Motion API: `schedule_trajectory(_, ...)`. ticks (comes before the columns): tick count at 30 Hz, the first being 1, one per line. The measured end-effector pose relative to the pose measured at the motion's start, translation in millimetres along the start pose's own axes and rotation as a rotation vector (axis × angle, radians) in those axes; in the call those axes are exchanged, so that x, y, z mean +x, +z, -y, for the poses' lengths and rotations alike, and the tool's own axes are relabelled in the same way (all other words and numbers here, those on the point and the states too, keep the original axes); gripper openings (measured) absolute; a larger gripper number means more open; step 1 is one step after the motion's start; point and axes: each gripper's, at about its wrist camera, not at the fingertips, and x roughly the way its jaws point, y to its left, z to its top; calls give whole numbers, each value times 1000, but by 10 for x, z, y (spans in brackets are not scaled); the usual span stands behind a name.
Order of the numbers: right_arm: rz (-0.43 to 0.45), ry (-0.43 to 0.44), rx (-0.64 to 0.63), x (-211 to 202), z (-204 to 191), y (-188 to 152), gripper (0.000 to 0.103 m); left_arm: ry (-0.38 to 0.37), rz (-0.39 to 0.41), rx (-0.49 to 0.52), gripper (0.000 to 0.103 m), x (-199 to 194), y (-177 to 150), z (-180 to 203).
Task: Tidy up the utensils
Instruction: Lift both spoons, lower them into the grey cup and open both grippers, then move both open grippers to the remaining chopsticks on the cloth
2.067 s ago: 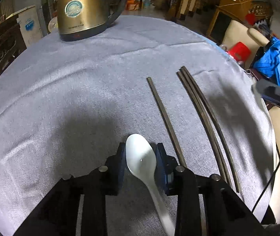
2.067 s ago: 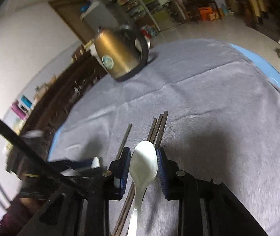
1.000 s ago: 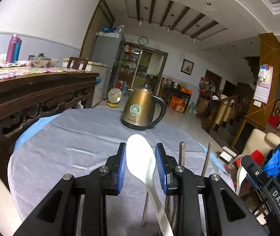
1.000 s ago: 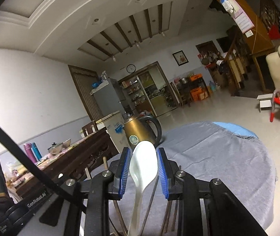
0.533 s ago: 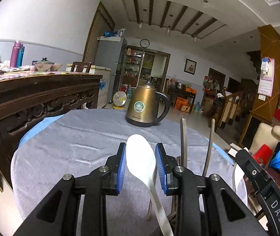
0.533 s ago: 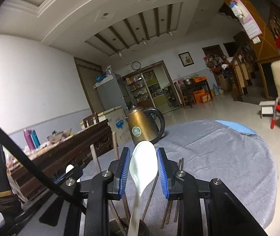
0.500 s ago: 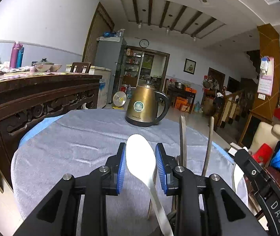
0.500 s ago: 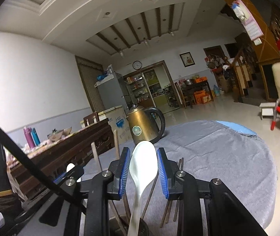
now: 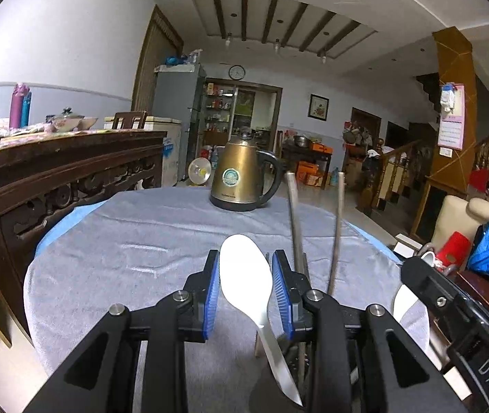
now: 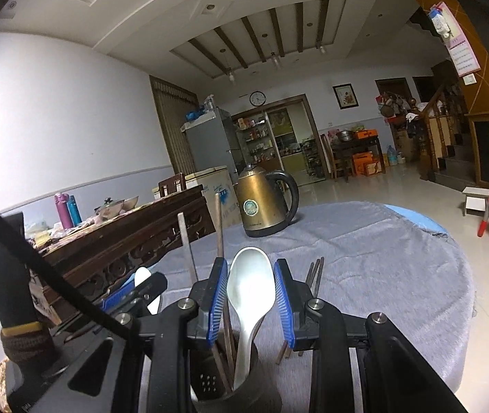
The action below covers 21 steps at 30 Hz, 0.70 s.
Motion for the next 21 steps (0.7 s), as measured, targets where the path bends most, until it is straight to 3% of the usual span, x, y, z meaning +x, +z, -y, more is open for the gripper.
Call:
schedule_trajectory(7, -39, 23, -1, -92, -24, 30, 33, -29, -44, 42, 33, -132, -44, 81)
schedule_trajectory(8, -61, 39, 15, -96, -5, 49, 42, -38, -48, 49, 37, -162, -43, 88)
schedule_trajectory(9, -66, 43, 27, -114, 12, 61, 47, -43, -50, 63, 50, -205, -37, 98)
schedule_trajectory(11, -44, 38, 42, -191, 54, 93, 48, -34, -32, 84, 59, -315, -13, 93)
schedule_trajectory(16, 13, -18, 83, -379, 271, 271, 48, 16, 36, 91, 64, -534, 92, -24)
schedule_trajectory(21, -10, -93, 112, -399, 469, 282, 48, 75, 3, 59, 70, -501, 121, -214)
